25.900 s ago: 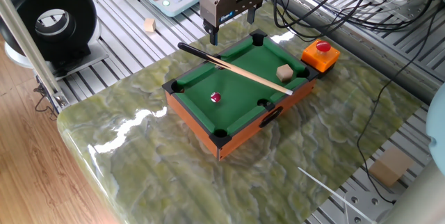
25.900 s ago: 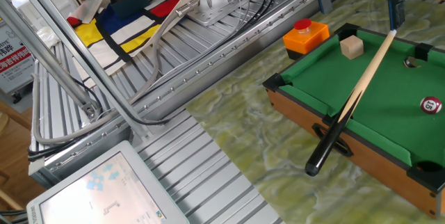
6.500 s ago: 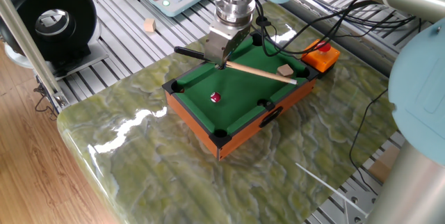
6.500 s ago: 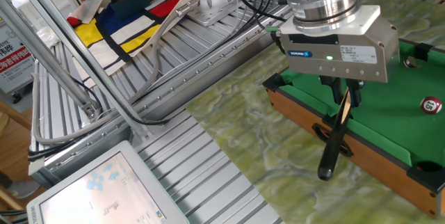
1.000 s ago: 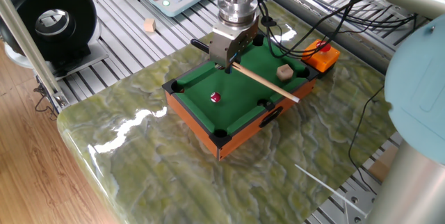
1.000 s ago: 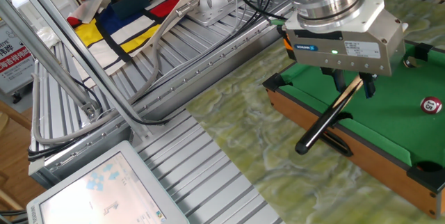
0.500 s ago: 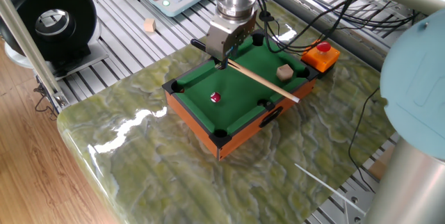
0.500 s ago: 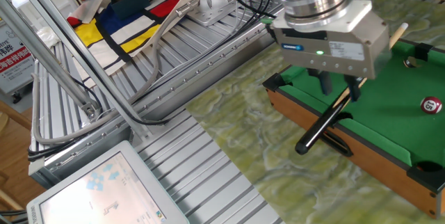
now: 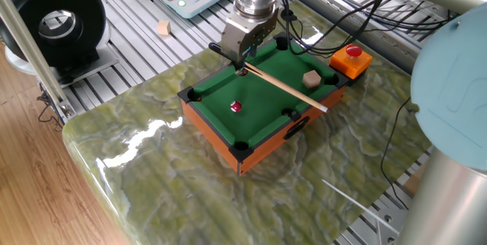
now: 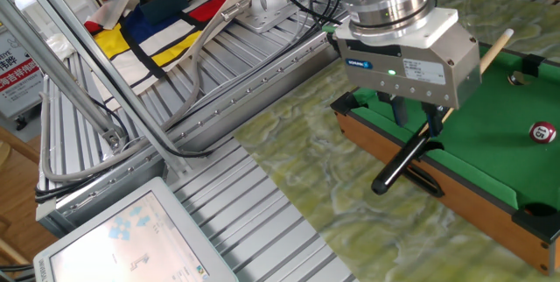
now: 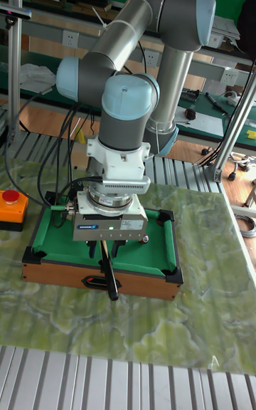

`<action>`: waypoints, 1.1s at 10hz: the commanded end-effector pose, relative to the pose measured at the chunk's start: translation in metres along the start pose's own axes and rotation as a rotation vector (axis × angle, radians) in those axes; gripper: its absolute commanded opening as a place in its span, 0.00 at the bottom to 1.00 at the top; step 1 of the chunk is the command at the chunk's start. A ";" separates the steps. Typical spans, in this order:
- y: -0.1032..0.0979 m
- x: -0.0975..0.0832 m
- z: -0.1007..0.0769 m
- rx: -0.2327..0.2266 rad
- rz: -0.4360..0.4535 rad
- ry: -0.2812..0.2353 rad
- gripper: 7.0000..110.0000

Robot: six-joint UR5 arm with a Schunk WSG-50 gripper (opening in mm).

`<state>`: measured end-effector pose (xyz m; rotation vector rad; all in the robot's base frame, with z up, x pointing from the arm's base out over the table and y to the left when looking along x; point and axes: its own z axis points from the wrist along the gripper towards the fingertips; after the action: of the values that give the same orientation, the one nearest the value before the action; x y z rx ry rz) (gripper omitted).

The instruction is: Hit the pool ball

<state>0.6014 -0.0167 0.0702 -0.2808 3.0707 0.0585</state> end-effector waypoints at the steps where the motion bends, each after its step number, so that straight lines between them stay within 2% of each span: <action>1: 0.006 -0.003 -0.001 -0.025 0.046 -0.001 0.15; 5: 0.012 -0.001 -0.001 -0.046 0.062 0.009 0.15; 11: 0.001 0.003 -0.001 -0.005 0.009 0.023 0.15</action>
<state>0.5982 -0.0136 0.0698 -0.2456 3.0952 0.0720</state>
